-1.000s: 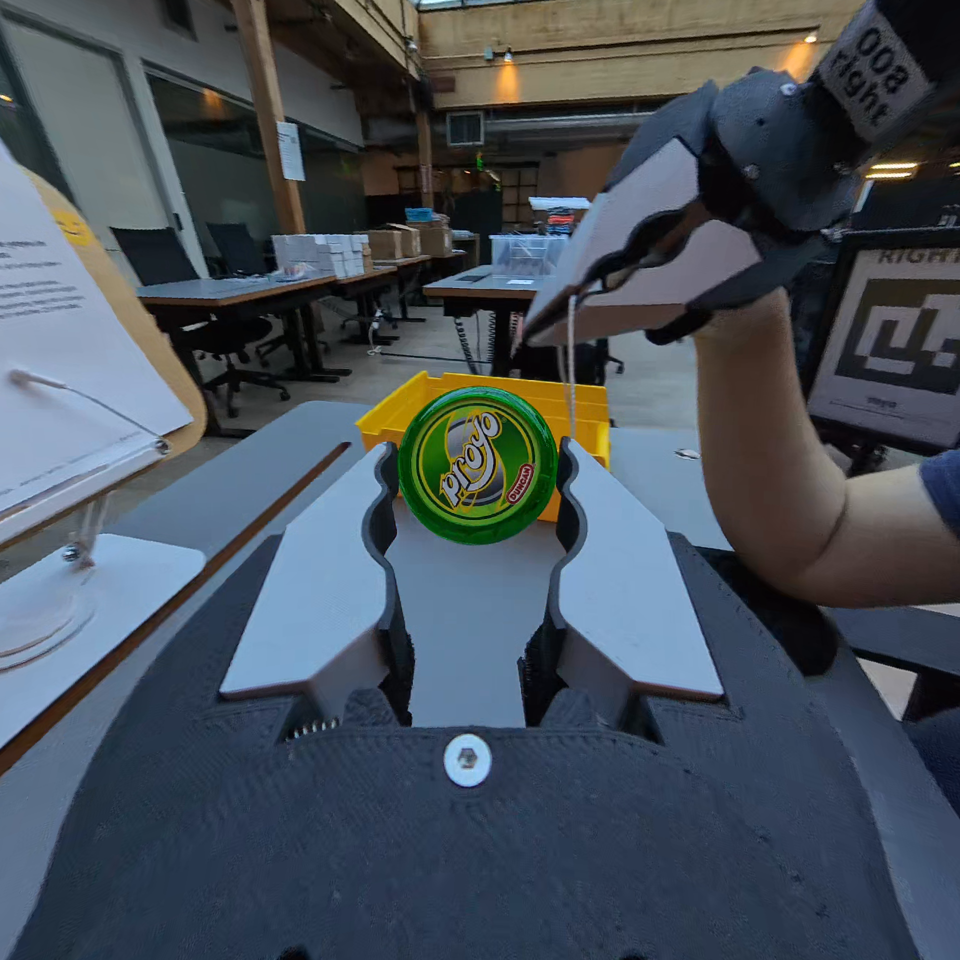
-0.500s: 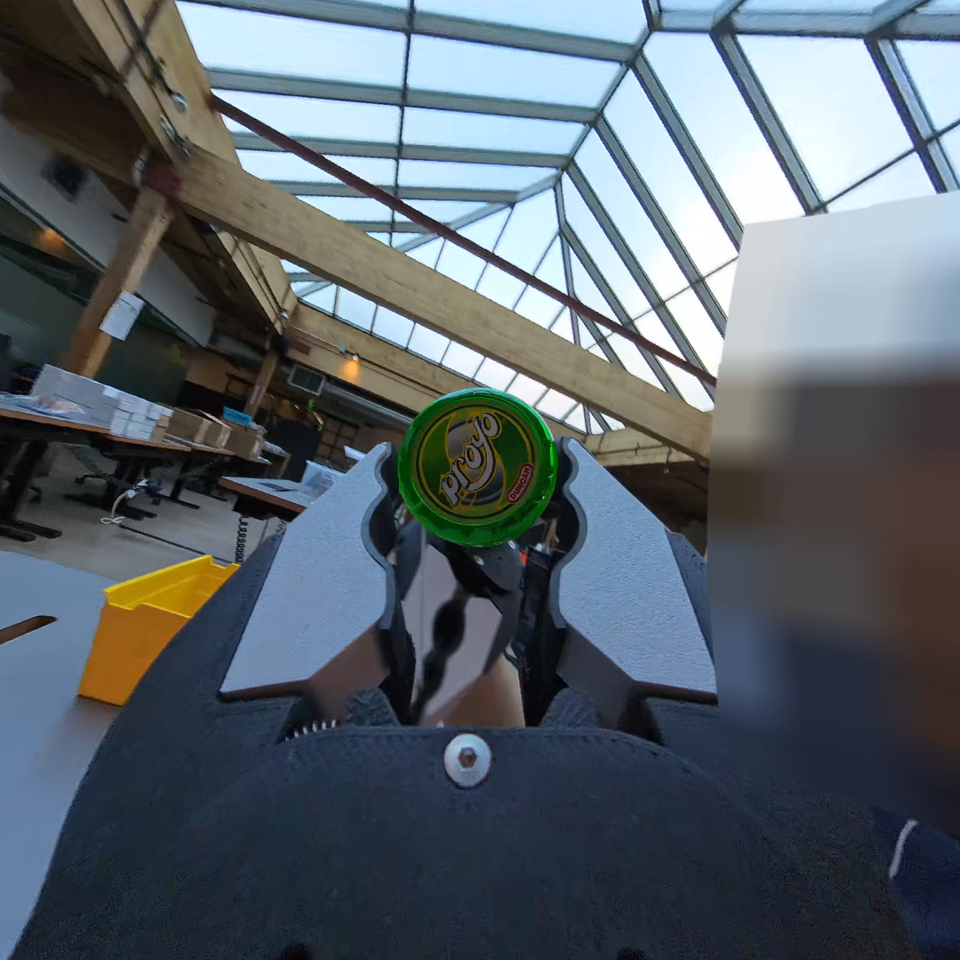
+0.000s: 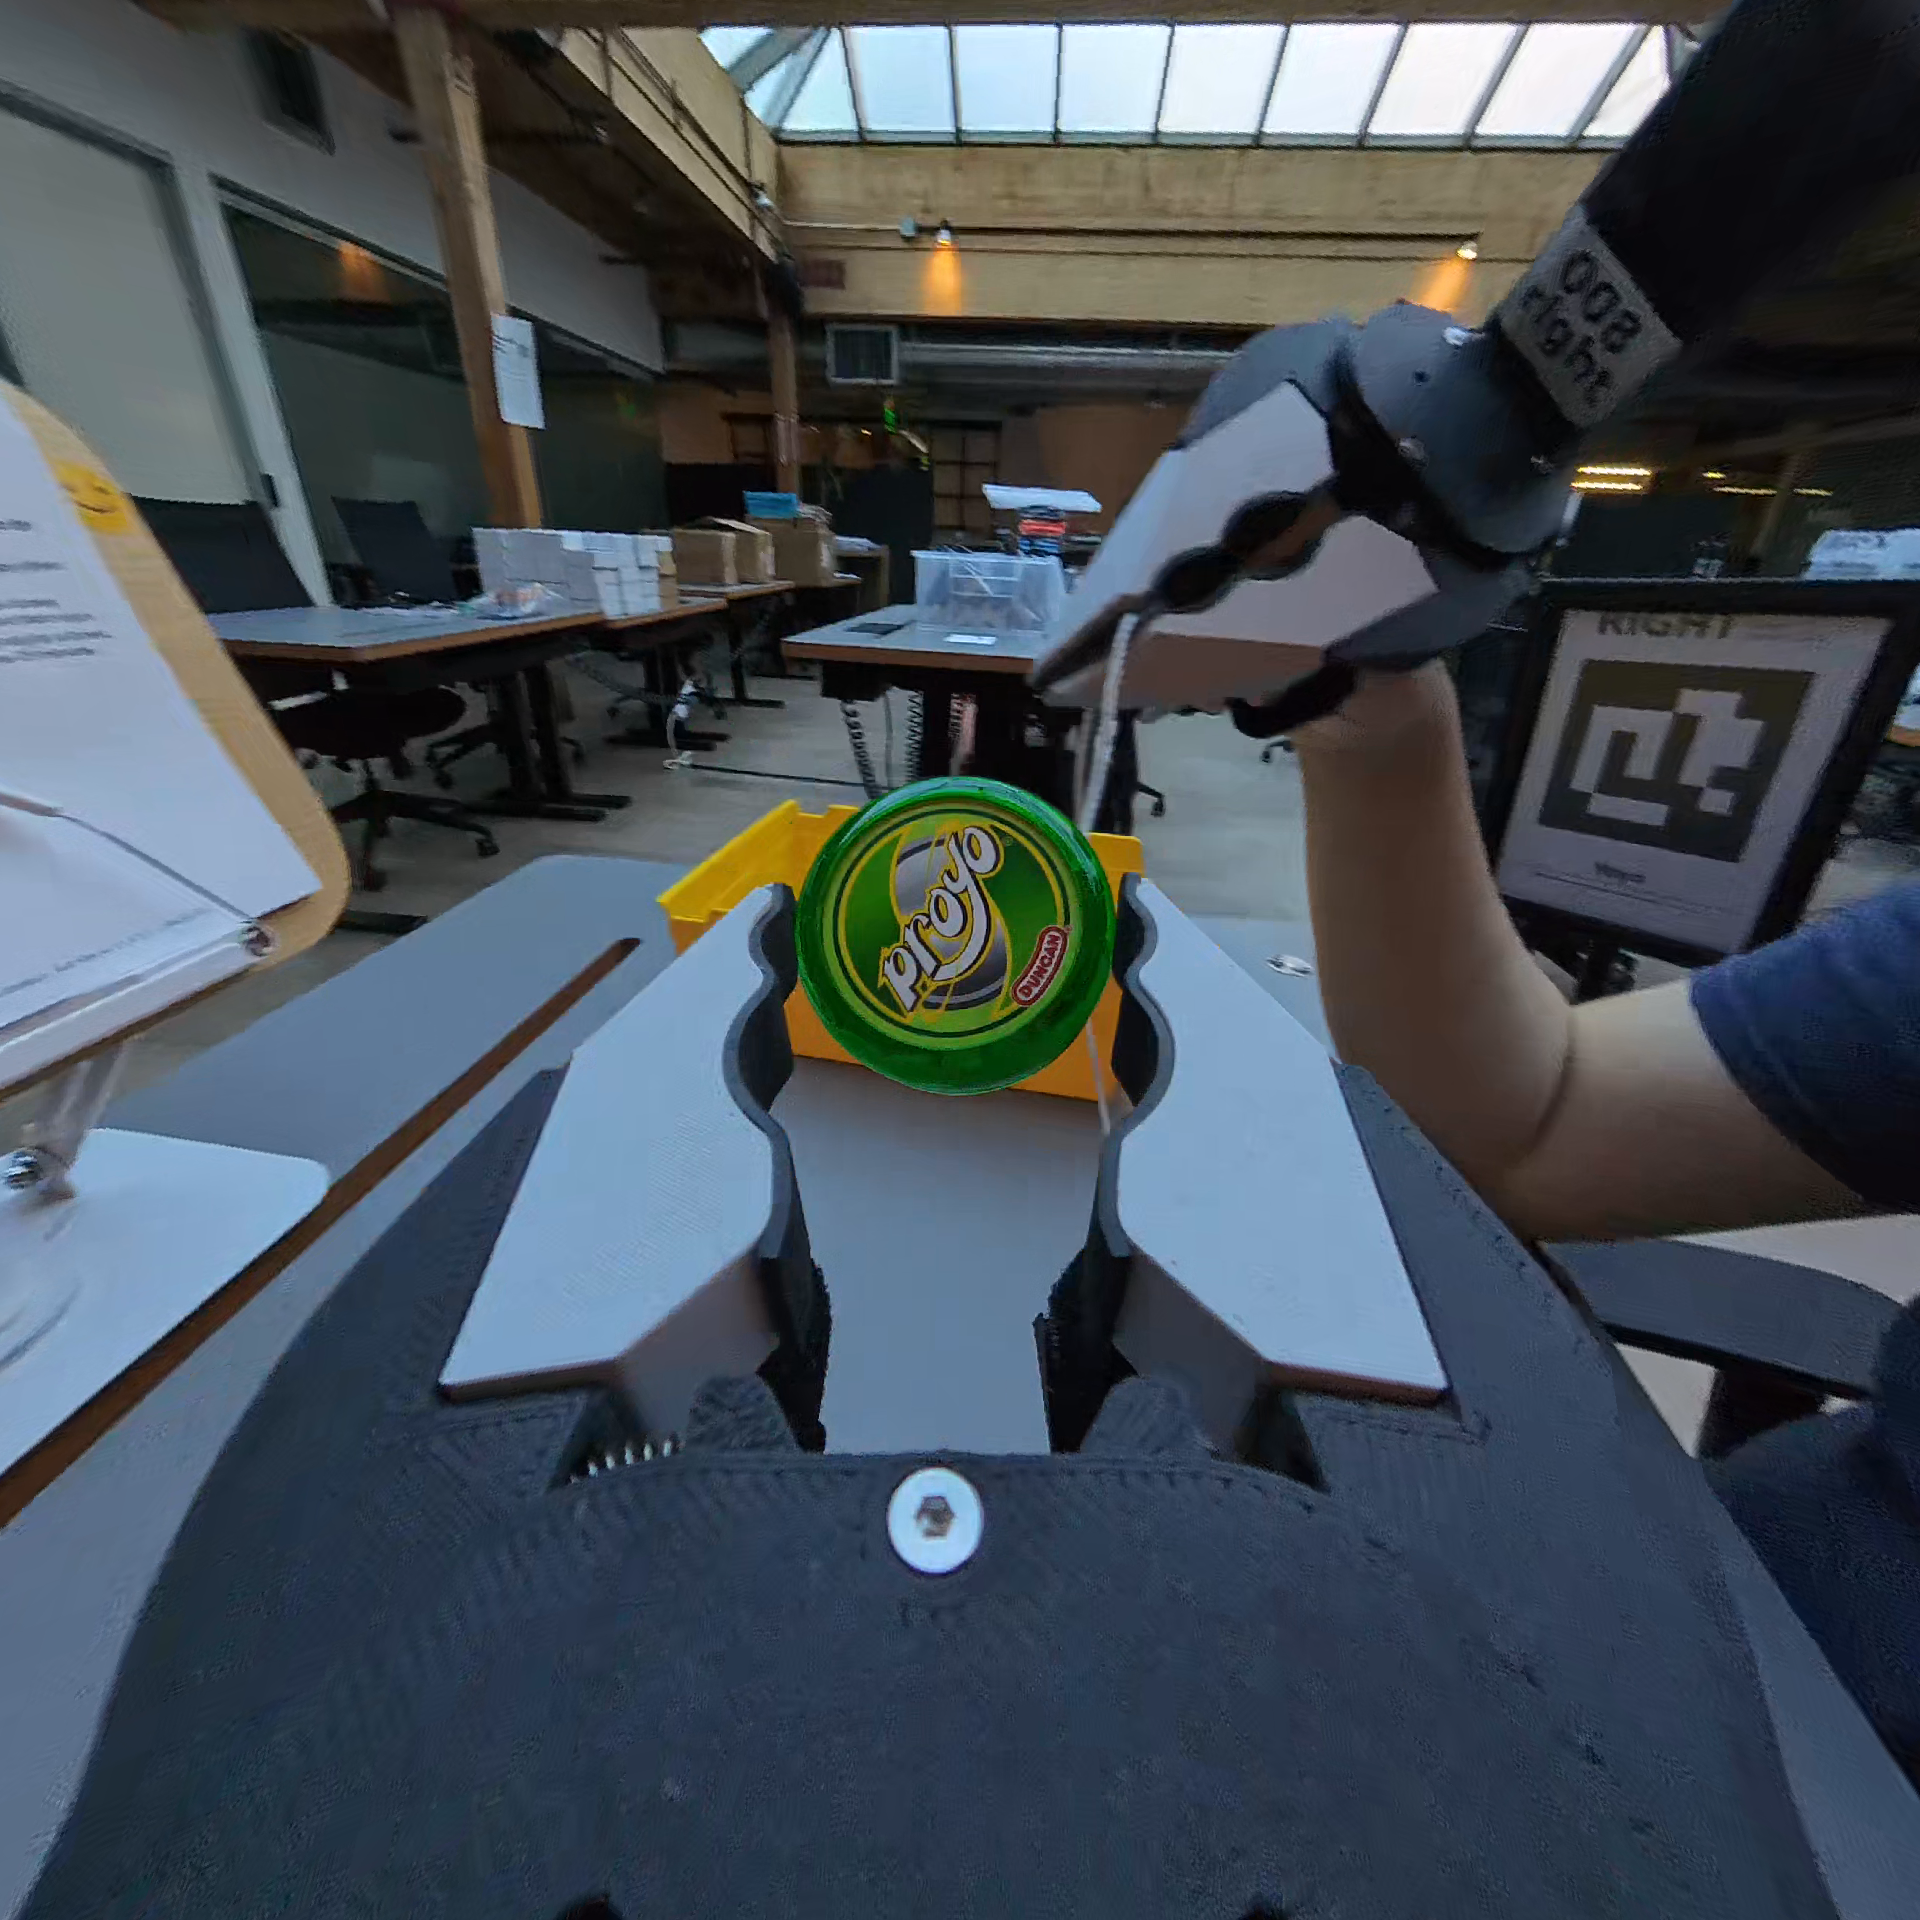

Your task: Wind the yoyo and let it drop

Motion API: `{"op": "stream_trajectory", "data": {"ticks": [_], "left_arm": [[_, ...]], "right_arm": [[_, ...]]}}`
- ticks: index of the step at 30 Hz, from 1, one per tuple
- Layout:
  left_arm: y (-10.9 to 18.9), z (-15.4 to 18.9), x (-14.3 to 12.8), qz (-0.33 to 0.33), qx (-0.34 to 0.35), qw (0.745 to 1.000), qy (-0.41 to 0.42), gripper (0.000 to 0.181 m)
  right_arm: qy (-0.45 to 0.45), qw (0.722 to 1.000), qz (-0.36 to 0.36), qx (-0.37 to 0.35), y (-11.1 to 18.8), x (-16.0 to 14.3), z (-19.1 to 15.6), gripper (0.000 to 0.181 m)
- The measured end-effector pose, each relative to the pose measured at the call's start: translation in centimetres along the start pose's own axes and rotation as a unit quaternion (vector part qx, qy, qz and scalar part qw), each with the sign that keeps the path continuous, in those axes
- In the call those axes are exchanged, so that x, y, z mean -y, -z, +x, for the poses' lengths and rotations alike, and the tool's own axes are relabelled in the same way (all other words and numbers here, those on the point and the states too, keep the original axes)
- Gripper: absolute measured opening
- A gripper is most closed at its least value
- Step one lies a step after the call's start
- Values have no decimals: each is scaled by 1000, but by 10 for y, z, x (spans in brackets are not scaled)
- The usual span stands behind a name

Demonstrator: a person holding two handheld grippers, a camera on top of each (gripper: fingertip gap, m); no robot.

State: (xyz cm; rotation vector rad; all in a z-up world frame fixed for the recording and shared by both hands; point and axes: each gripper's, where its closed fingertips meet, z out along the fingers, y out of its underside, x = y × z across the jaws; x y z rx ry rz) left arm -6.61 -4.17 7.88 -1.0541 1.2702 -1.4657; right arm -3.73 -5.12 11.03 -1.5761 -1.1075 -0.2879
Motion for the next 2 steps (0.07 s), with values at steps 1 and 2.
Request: {"op": "stream_trajectory", "data": {"ticks": [1,2], "left_arm": [[-2,9,0,2,-26,1000,6,60],[-3,20,0,6,-59,998,17,60]], "right_arm": [[-13,1000,-3,-8,0,-5,6,0],[-25,1000,-8,-7,-3,-12,10,0]]}}
